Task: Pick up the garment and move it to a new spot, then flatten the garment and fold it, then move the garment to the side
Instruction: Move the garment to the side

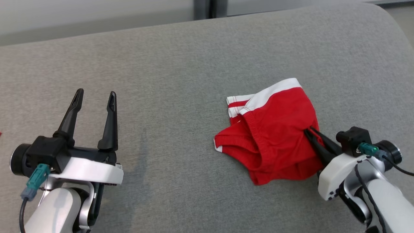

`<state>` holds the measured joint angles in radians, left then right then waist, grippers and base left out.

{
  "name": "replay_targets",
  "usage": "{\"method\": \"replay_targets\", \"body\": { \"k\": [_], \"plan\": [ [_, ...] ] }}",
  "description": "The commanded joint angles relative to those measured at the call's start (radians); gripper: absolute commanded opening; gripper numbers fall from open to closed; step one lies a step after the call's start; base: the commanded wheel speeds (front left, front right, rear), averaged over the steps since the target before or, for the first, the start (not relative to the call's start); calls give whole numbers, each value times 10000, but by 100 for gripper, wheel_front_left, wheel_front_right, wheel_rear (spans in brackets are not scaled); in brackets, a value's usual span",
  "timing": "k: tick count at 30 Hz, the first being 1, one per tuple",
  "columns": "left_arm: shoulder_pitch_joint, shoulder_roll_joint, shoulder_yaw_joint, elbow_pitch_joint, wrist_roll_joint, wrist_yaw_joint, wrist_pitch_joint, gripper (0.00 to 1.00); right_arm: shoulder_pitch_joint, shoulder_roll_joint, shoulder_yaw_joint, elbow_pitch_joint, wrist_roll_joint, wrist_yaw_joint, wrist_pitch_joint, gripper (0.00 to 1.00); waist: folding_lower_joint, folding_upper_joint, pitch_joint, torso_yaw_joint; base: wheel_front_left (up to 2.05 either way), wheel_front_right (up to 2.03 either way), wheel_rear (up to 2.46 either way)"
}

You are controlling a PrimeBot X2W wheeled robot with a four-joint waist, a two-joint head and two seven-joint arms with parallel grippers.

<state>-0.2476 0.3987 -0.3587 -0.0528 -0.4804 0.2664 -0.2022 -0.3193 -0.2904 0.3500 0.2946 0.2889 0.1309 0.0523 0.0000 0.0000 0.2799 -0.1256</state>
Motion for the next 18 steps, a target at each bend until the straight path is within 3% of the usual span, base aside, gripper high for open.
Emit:
{"method": "replay_targets", "body": {
  "k": [1,8,18],
  "plan": [
    [-270,117,29,-66,98,-4,55,100,-400,-232,168,157,-138,-3,-218,0,0,0,643,-735,0,0,0],
    [-1077,250,-191,-468,374,-186,391,100,-2353,-931,336,1834,68,-4,-1587,0,0,0,1642,-1570,0,0,0],
    [-2091,224,-668,-585,685,-498,745,100,-3953,-1983,269,4229,259,-3,-2829,0,0,0,2573,-1983,0,0,0]
  ]
}}
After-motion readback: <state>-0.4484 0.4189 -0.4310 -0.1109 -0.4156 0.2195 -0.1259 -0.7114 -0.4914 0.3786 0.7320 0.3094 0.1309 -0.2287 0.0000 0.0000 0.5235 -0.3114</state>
